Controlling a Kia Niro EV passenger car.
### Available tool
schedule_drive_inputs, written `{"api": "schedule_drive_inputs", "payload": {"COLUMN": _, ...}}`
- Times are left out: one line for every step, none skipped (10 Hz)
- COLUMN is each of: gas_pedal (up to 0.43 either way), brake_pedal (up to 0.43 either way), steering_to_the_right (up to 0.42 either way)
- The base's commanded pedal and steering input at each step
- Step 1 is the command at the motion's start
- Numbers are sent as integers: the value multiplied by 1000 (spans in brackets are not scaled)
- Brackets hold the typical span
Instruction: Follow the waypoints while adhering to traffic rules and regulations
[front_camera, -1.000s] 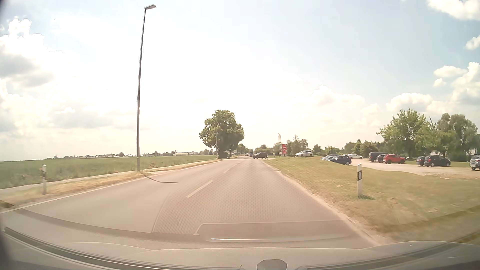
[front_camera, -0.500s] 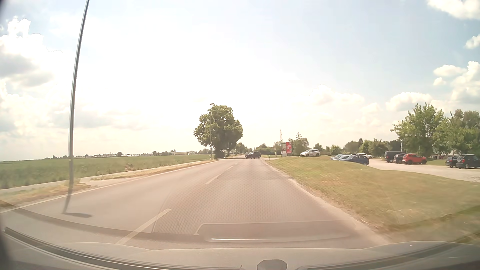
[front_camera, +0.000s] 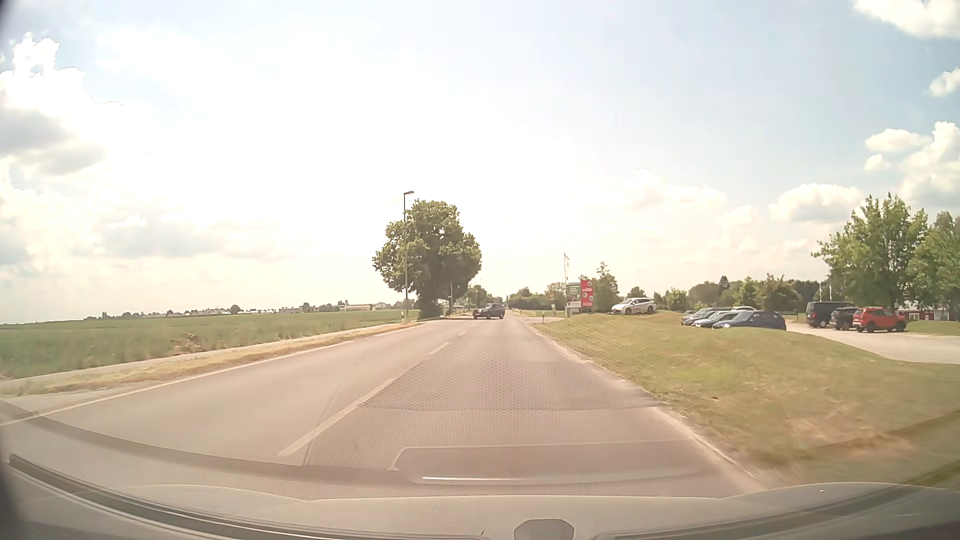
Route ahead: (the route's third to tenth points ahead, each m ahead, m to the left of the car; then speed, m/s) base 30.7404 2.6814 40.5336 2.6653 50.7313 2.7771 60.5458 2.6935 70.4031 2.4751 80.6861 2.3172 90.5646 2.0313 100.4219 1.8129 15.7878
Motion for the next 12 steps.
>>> {"api": "schedule_drive_inputs", "payload": {"gas_pedal": 177, "brake_pedal": 0, "steering_to_the_right": -1}}
{"api": "schedule_drive_inputs", "payload": {"gas_pedal": 189, "brake_pedal": 0, "steering_to_the_right": -1}}
{"api": "schedule_drive_inputs", "payload": {"gas_pedal": 189, "brake_pedal": 0, "steering_to_the_right": -1}}
{"api": "schedule_drive_inputs", "payload": {"gas_pedal": 189, "brake_pedal": 0, "steering_to_the_right": -1}}
{"api": "schedule_drive_inputs", "payload": {"gas_pedal": 189, "brake_pedal": 0, "steering_to_the_right": -1}}
{"api": "schedule_drive_inputs", "payload": {"gas_pedal": 220, "brake_pedal": 0, "steering_to_the_right": -2}}
{"api": "schedule_drive_inputs", "payload": {"gas_pedal": 220, "brake_pedal": 0, "steering_to_the_right": -3}}
{"api": "schedule_drive_inputs", "payload": {"gas_pedal": 220, "brake_pedal": 0, "steering_to_the_right": -3}}
{"api": "schedule_drive_inputs", "payload": {"gas_pedal": 220, "brake_pedal": 0, "steering_to_the_right": -4}}
{"api": "schedule_drive_inputs", "payload": {"gas_pedal": 220, "brake_pedal": 0, "steering_to_the_right": -4}}
{"api": "schedule_drive_inputs", "payload": {"gas_pedal": 220, "brake_pedal": 0, "steering_to_the_right": -4}}
{"api": "schedule_drive_inputs", "payload": {"gas_pedal": 220, "brake_pedal": 0, "steering_to_the_right": -6}}
